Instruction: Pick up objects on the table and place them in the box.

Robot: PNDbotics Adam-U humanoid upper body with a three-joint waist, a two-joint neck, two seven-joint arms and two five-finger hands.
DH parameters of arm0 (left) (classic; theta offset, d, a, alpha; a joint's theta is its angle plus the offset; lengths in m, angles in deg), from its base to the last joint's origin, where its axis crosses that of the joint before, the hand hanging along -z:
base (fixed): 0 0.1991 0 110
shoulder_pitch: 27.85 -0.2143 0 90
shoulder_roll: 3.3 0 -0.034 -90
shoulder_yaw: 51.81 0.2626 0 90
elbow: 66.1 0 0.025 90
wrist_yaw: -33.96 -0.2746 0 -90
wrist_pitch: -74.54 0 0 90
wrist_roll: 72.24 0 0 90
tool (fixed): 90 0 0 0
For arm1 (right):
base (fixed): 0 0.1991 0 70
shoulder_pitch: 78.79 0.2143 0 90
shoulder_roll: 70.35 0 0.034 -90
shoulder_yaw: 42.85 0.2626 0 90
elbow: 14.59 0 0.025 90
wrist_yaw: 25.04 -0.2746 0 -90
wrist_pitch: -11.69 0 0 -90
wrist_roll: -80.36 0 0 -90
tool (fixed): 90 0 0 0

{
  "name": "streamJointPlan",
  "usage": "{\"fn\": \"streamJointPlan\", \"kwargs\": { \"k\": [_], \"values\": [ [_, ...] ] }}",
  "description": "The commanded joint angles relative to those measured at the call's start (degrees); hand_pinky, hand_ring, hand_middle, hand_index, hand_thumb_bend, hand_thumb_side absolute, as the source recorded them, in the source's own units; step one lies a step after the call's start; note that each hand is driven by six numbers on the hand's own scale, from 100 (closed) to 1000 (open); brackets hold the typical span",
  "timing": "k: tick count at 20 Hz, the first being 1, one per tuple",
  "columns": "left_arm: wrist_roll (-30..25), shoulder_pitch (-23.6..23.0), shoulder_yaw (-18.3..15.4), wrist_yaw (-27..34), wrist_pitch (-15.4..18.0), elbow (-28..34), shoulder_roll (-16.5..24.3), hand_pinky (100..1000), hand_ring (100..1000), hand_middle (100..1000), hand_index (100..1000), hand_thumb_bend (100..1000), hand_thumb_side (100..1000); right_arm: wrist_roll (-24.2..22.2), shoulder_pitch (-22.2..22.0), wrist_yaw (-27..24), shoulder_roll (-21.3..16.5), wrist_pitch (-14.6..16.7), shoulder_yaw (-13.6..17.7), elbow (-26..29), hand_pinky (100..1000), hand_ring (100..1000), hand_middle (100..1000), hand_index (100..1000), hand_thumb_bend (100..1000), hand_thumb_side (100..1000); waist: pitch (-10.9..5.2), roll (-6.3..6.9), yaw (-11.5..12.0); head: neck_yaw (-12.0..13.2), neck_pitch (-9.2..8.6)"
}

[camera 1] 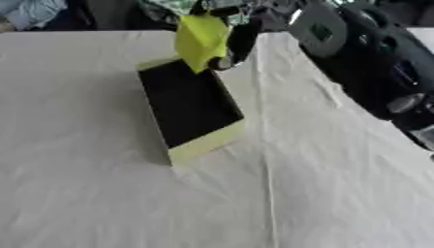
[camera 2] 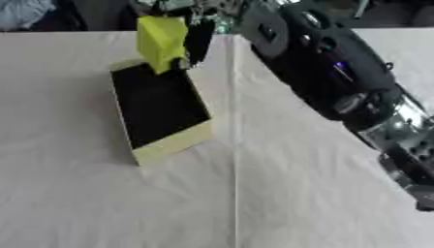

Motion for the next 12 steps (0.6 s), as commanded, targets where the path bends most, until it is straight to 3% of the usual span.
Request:
{"fn": "streamJointPlan", "kwargs": {
  "k": [1, 12],
  "values": [
    [-0.35, 0.64, 0.08, 0.27, 0.06, 1.14, 0.46, 636, 534, 508, 711, 100, 805, 0.85, 1.47, 0.52, 1.57, -0.28, -0.39, -1.93, 664, 725, 575, 712, 100, 174, -0.95, -0.32, 0.24, -0.31, -0.28],
    [-0.76, 0.71, 0.16, 0.76, 0.01, 1.14, -0.18, 635, 533, 509, 711, 100, 805, 4.03, -1.15, 7.61, 7.55, 2.36, 0.31, -12.75, 663, 732, 582, 750, 100, 211, -0.45, -0.26, 1.03, -0.79, -0.55]
  ]
}}
